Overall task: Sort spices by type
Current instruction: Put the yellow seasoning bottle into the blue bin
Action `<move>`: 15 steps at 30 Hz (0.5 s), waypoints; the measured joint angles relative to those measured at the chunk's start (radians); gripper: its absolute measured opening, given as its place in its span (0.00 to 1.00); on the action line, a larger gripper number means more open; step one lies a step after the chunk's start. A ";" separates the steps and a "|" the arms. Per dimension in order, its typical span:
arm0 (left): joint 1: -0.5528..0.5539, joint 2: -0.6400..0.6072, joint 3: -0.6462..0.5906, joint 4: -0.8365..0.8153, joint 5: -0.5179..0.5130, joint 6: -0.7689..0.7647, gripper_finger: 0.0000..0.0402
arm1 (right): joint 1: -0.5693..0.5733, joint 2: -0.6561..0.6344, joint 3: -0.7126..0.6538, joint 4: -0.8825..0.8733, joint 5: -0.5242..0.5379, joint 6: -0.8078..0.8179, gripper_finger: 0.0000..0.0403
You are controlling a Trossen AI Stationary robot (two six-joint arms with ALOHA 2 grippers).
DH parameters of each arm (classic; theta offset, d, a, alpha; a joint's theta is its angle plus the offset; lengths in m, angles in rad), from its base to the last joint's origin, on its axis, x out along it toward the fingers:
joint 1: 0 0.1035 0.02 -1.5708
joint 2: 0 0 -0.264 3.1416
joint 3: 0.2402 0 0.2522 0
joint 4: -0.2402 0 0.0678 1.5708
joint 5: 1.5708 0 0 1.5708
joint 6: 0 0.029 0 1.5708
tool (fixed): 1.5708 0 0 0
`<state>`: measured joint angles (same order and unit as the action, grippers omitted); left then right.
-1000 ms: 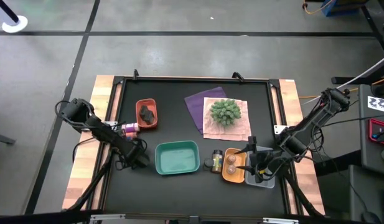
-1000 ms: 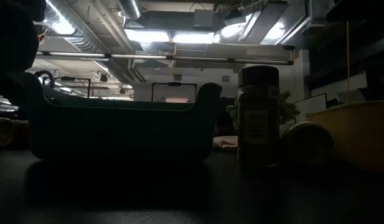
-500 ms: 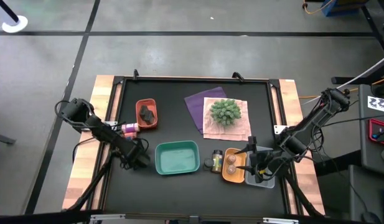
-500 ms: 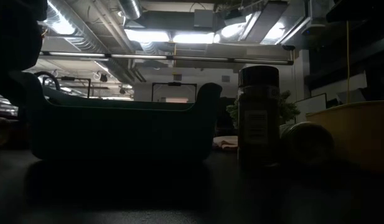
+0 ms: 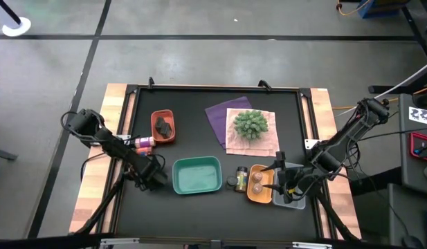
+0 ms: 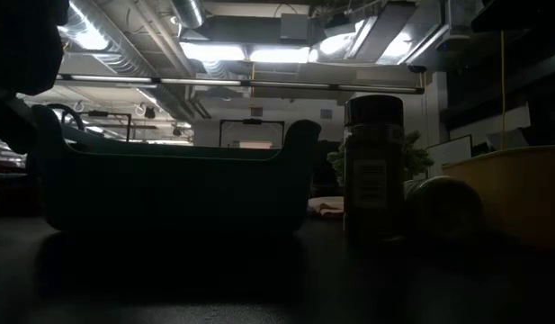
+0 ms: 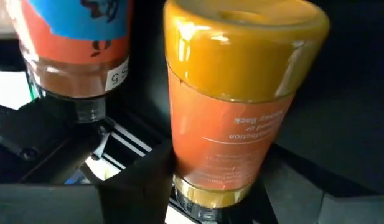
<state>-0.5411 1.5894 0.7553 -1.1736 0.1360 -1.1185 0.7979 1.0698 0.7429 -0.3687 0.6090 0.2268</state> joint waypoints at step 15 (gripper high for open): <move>0.000 0.001 -0.014 0.100 -0.003 -0.023 0.49 | 0.000 0.000 0.000 -0.002 0.000 -0.005 0.64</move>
<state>-0.5409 1.5906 0.7415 -1.0734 0.1333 -1.1419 0.7979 1.0698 0.7429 -0.3706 0.6090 0.2214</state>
